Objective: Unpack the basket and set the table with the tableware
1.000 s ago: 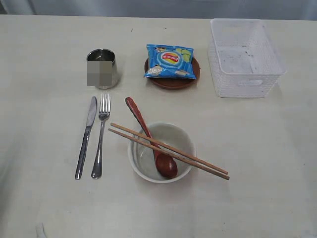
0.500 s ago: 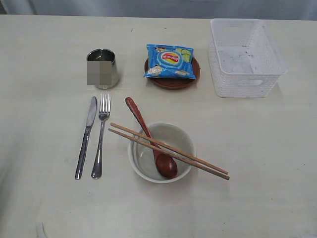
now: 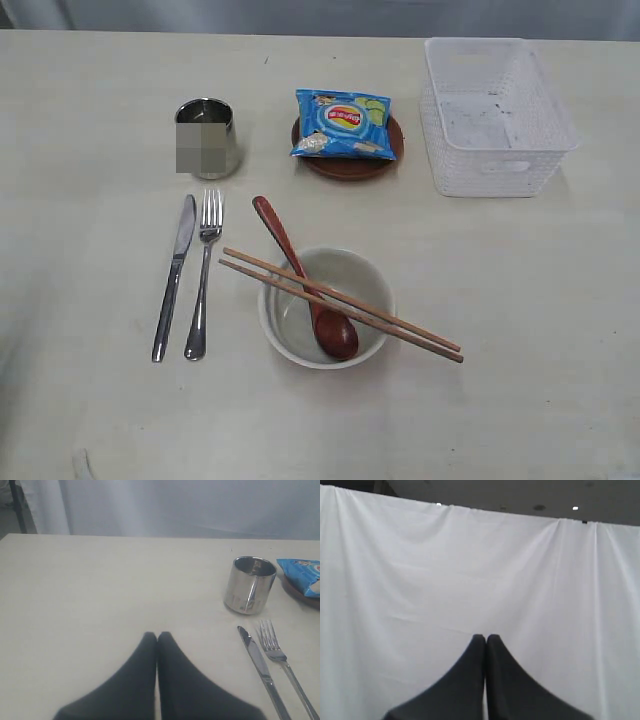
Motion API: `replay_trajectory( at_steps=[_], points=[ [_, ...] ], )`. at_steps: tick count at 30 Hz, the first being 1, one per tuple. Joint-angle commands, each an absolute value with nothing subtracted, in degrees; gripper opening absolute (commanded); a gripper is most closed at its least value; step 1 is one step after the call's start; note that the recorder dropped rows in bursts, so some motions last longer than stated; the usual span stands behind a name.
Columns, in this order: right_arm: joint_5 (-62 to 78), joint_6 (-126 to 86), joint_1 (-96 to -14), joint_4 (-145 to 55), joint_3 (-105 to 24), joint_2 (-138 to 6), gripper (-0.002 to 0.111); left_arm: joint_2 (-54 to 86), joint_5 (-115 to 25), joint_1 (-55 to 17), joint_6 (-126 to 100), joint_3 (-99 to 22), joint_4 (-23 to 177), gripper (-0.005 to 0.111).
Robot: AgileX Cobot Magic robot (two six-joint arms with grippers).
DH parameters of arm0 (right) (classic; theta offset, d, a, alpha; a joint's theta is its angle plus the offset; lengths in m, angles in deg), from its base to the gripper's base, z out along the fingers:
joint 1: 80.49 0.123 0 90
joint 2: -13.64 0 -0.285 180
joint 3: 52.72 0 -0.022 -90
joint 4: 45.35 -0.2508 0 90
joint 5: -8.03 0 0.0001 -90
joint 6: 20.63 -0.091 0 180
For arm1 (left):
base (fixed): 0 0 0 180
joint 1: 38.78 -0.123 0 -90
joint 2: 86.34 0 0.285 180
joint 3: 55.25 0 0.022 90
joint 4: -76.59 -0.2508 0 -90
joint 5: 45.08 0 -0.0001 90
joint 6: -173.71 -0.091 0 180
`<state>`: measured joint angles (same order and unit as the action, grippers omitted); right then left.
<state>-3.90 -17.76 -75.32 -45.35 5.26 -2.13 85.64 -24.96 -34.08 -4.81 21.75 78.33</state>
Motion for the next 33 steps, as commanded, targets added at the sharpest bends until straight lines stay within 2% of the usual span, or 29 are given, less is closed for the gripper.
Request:
replay_trajectory(
  at_steps=[1, 4, 7, 19, 28, 33],
  points=[
    [-3.6, -17.9, -75.7, -45.3, 14.2, 0.7, 0.000, 85.9, -25.4, -34.2, -5.0, 22.0, 78.4, 0.000],
    [6.6, -18.4, -75.7, -45.3, 15.7, 1.0, 0.000, 85.9, -25.4, -34.2, -5.0, 22.0, 78.4, 0.000],
    [10.5, -18.4, -75.7, -45.3, 15.7, 1.0, 0.000, 85.9, -25.4, -34.2, -5.0, 22.0, 78.4, 0.000],
    [11.7, -17.6, -75.7, -45.3, 16.2, 2.5, 0.000, 85.9, -25.4, -34.2, -5.0, 22.0, 78.4, 0.000],
    [11.7, -17.7, -75.7, -45.3, 23.3, 5.8, 0.000, 85.9, -25.4, -34.2, -5.0, 22.0, 78.4, 0.000],
    [17.0, -18.0, -75.7, -45.3, 24.5, 5.8, 0.000, 85.9, -25.4, -34.2, -5.0, 22.0, 78.4, 0.000]
  ],
)
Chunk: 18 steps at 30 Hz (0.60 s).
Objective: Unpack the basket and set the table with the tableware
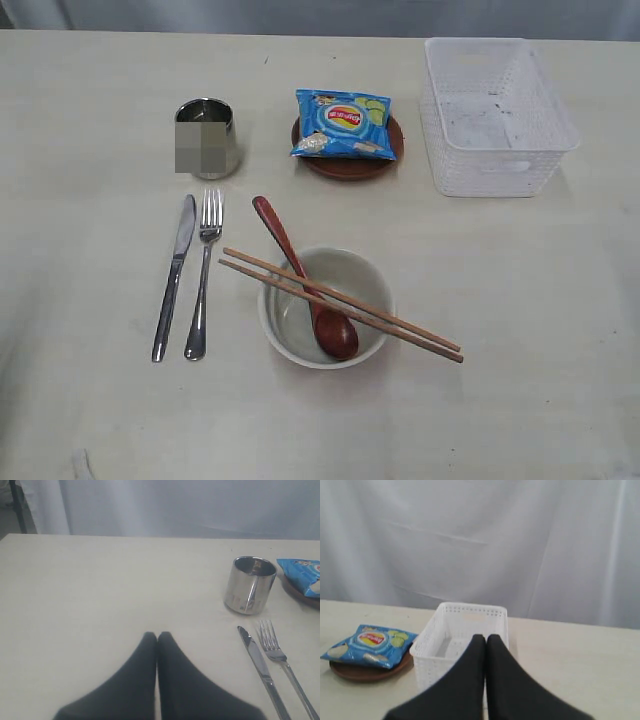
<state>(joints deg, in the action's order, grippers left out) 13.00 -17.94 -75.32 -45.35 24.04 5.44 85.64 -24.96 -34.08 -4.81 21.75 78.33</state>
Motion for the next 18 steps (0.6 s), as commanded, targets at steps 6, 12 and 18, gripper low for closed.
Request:
replay_trajectory(
  at_steps=[6, 12, 18],
  points=[
    [28.1, -18.0, -75.7, -45.3, 24.5, 5.8, 0.000, 85.9, -25.4, -34.2, -5.0, 22.0, 78.4, 0.000],
    [28.1, -18.0, -75.7, -45.3, 24.5, 5.8, 0.000, 85.9, -25.4, -34.2, -5.0, 22.0, 78.4, 0.000],
    [28.1, -18.0, -75.7, -45.3, 24.5, 5.8, 0.000, 85.9, -25.4, -34.2, -5.0, 22.0, 78.4, 0.000]
  ],
)
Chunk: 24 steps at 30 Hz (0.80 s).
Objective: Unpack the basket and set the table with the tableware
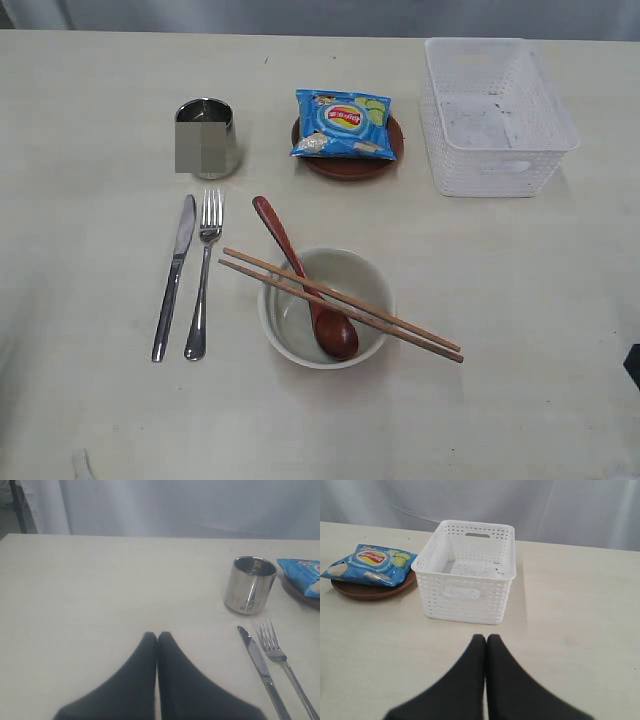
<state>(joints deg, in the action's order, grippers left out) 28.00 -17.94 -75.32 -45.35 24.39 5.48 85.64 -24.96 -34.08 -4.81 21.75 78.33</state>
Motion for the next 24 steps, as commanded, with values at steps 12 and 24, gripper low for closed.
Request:
replay_trajectory(
  at_steps=[12, 24],
  points=[
    [28.0, -18.5, -75.7, -45.3, 24.5, 5.8, 0.000, 85.9, -25.4, -34.2, -5.0, 22.0, 78.4, 0.000],
    [28.0, -18.5, -75.7, -45.3, 24.5, 5.8, 0.000, 85.9, -25.4, -34.2, -5.0, 22.0, 78.4, 0.000]
  ],
)
